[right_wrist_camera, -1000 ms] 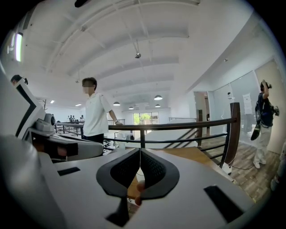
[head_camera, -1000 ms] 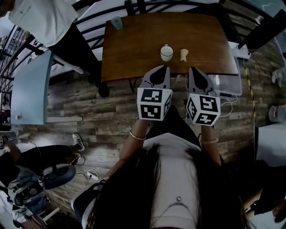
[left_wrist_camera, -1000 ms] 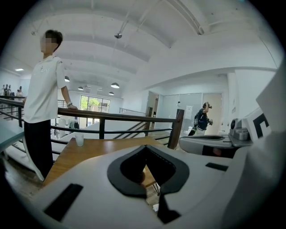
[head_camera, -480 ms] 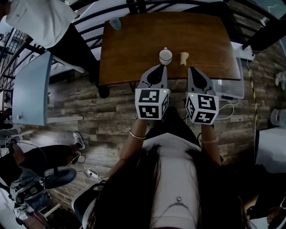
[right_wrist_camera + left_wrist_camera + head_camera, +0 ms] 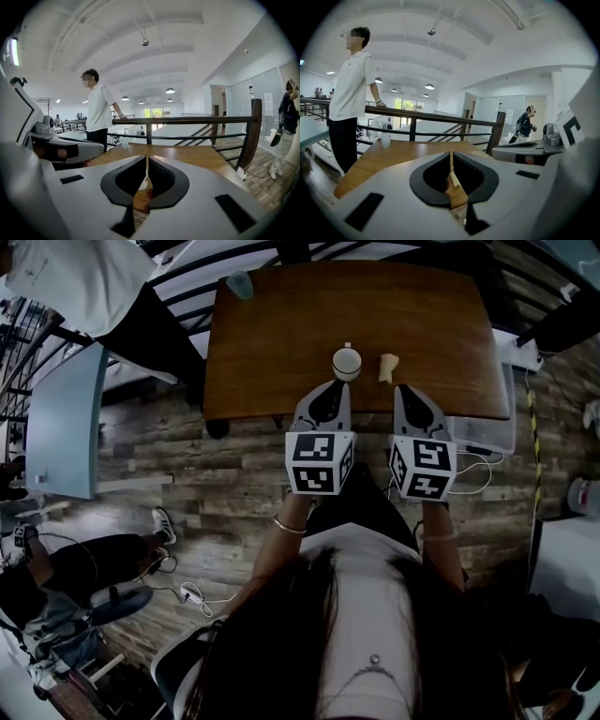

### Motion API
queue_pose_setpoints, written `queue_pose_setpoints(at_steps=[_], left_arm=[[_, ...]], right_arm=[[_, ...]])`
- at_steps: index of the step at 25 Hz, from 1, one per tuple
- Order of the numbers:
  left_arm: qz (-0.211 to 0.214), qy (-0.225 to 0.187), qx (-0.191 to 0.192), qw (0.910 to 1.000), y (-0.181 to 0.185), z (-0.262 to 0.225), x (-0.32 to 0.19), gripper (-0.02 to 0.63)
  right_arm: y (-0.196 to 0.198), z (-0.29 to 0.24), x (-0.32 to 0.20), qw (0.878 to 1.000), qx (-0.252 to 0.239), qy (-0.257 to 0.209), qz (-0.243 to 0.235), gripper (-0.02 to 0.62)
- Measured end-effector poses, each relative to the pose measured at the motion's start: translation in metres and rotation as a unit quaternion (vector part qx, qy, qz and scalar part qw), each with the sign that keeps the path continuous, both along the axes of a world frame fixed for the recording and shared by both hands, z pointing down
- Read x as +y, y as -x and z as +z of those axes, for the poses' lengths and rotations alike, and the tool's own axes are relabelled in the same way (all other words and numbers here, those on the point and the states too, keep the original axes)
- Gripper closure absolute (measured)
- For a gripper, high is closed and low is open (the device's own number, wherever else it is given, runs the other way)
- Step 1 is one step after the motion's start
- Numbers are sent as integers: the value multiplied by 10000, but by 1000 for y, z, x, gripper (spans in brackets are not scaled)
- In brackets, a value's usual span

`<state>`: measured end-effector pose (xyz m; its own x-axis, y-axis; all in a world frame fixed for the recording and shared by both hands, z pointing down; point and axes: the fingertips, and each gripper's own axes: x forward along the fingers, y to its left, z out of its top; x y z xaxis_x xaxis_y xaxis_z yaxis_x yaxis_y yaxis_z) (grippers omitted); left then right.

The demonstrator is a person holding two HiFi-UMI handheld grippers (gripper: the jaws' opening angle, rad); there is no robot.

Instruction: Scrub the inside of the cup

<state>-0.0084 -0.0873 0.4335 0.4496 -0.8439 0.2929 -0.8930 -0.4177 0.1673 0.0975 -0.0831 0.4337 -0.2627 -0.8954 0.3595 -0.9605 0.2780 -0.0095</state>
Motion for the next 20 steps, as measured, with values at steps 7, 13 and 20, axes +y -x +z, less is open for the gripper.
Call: queue_pose_setpoints(at_steps=[7,13,20], left_arm=[[-140,124,17,9998,-2,17,-18,595],[-238,251,-50,9994,-7,37,-32,594],[-427,380,-130,9983,-5,58,-46,594]], right_arm=[[-3,15,-23,9997,30,216,-139,557],[-7,38,-39,9986,20,466,-230,557],[-10,59,-57,9969,-42,725,-307,556]])
